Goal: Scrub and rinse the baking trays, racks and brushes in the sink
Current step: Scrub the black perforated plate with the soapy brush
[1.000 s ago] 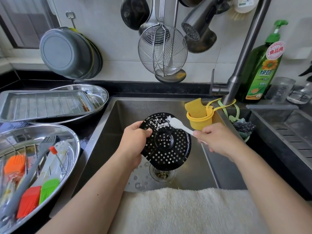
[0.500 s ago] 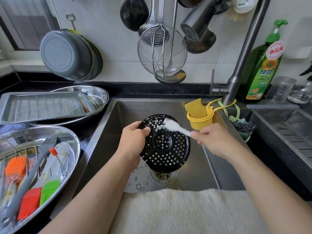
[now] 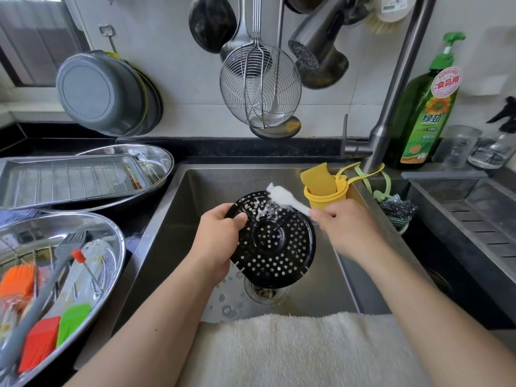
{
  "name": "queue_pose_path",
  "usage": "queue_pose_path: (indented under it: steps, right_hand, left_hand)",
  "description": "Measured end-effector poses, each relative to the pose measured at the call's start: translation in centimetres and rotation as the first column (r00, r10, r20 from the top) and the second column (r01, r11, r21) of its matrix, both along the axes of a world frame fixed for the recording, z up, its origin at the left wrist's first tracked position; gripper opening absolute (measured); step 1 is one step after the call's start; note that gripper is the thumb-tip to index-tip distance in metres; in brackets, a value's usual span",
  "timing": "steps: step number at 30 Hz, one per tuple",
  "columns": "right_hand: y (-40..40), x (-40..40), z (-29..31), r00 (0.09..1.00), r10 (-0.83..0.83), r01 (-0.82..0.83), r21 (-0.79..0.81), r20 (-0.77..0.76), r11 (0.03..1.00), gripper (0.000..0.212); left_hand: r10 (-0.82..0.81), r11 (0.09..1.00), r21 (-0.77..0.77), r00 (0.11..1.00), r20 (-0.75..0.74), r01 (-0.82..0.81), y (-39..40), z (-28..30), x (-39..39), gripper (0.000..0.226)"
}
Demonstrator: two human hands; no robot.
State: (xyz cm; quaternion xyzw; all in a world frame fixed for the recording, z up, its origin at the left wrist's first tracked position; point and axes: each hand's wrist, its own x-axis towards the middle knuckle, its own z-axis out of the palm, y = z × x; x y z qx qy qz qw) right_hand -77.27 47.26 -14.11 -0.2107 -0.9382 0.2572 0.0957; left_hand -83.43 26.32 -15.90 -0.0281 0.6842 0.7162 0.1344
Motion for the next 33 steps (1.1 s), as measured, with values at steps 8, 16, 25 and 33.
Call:
queue_pose_path:
  steps: [8, 16, 25, 33]
  right_hand:
    - [-1.7, -0.1, -0.1, 0.997, 0.074, -0.073, -0.011, 0.024, 0.997, 0.052]
    - [-2.0, 0.3, 0.3, 0.994, 0.104, -0.102, -0.042, 0.031, 0.994, 0.050]
    - [-3.3, 0.2, 0.3, 0.983, 0.175, -0.176, 0.019, 0.052, 0.984, 0.051]
    - [-1.8, 0.4, 0.2, 0.993, 0.106, -0.107, 0.021, 0.048, 0.994, 0.051]
  left_hand:
    - [-0.035, 0.999, -0.040, 0.999, -0.016, 0.034, 0.4, -0.2, 0.2, 0.019]
    - [-0.038, 0.999, -0.039, 0.999, -0.025, 0.037, 0.4, -0.1, 0.3, 0.023]
    - [-0.043, 0.999, -0.028, 0.998, -0.053, 0.042, 0.4, 0.0, 0.2, 0.024]
    - [0.038, 0.993, 0.108, 0.999, 0.028, -0.040, -0.2, 0.3, 0.0, 0.020]
